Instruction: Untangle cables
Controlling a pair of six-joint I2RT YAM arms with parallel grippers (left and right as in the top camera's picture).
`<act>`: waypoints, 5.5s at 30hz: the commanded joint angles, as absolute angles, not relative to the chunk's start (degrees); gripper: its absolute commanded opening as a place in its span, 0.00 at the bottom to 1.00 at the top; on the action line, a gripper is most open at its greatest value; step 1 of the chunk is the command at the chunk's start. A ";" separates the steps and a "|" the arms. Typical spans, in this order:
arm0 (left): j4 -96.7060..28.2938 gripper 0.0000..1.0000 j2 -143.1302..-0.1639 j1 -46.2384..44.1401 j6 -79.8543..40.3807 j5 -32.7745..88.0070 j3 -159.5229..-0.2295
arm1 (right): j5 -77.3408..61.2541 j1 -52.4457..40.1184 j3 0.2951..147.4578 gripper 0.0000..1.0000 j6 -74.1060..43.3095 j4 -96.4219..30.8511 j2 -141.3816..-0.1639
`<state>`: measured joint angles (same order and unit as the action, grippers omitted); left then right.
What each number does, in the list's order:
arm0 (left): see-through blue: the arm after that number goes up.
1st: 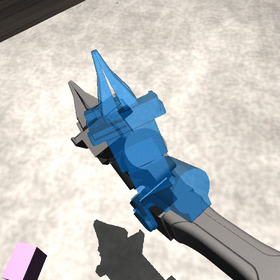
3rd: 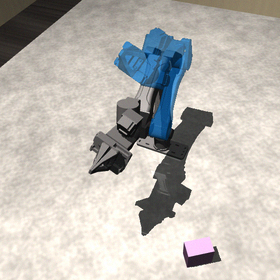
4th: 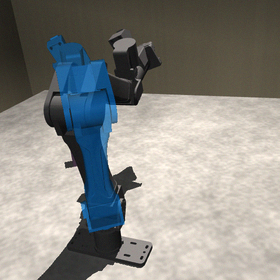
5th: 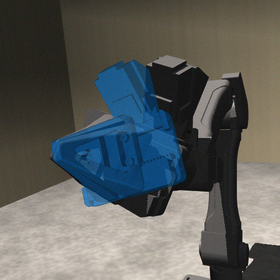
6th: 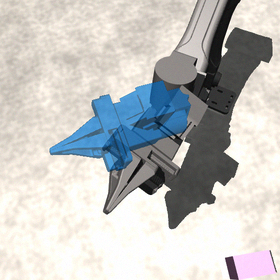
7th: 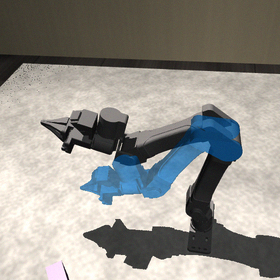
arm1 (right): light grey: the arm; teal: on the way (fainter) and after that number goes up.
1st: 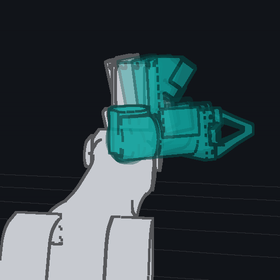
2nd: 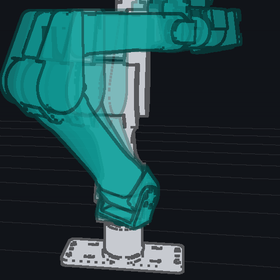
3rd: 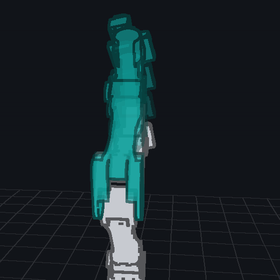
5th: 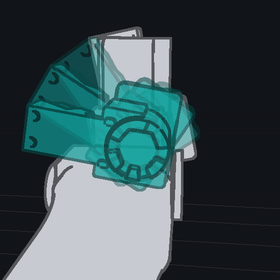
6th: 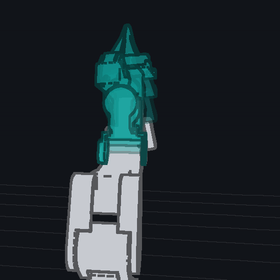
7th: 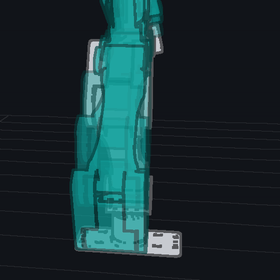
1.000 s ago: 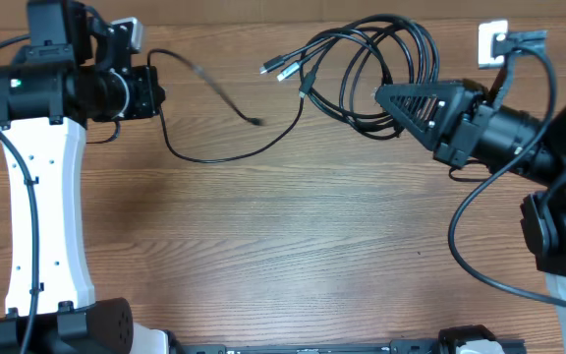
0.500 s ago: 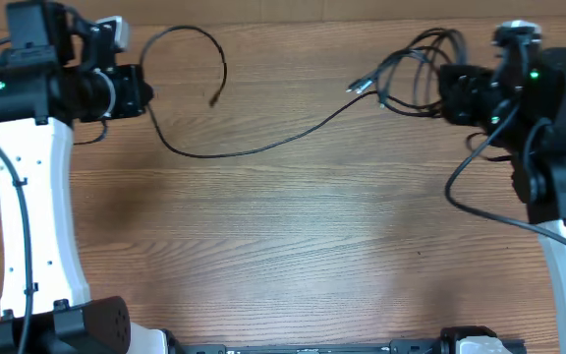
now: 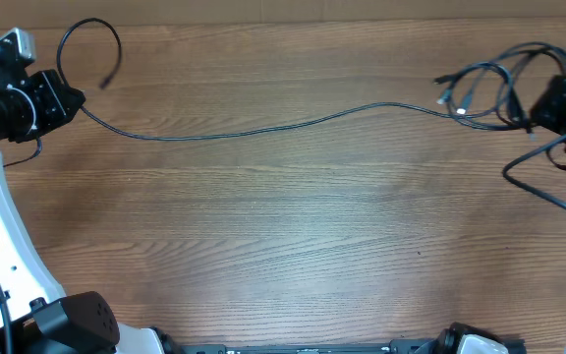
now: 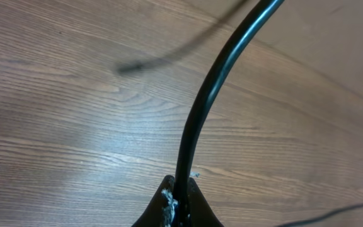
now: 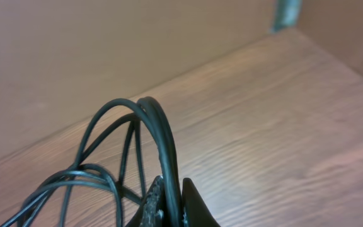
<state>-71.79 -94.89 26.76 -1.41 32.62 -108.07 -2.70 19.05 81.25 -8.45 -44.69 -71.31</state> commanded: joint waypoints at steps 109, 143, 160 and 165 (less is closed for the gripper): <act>-68.16 0.55 -95.13 -4.21 9.04 43.90 -107.87 | -48.12 -27.38 82.19 0.04 5.91 -45.25 -77.28; -84.51 0.66 -95.15 -3.46 7.31 37.12 -107.72 | -16.16 -27.27 82.13 0.53 -4.73 -51.99 -77.28; -91.33 0.54 -95.13 -14.46 -11.68 16.12 -88.44 | 5.34 -27.24 82.13 0.62 -15.22 -53.10 -77.28; -83.11 0.54 -95.13 -19.84 -12.93 16.12 -74.02 | 5.32 -26.85 82.13 0.66 -15.22 -53.15 -77.28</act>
<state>-84.95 -95.02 -17.45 -10.26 18.37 -79.94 4.05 -27.09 81.32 -14.63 -53.21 -77.52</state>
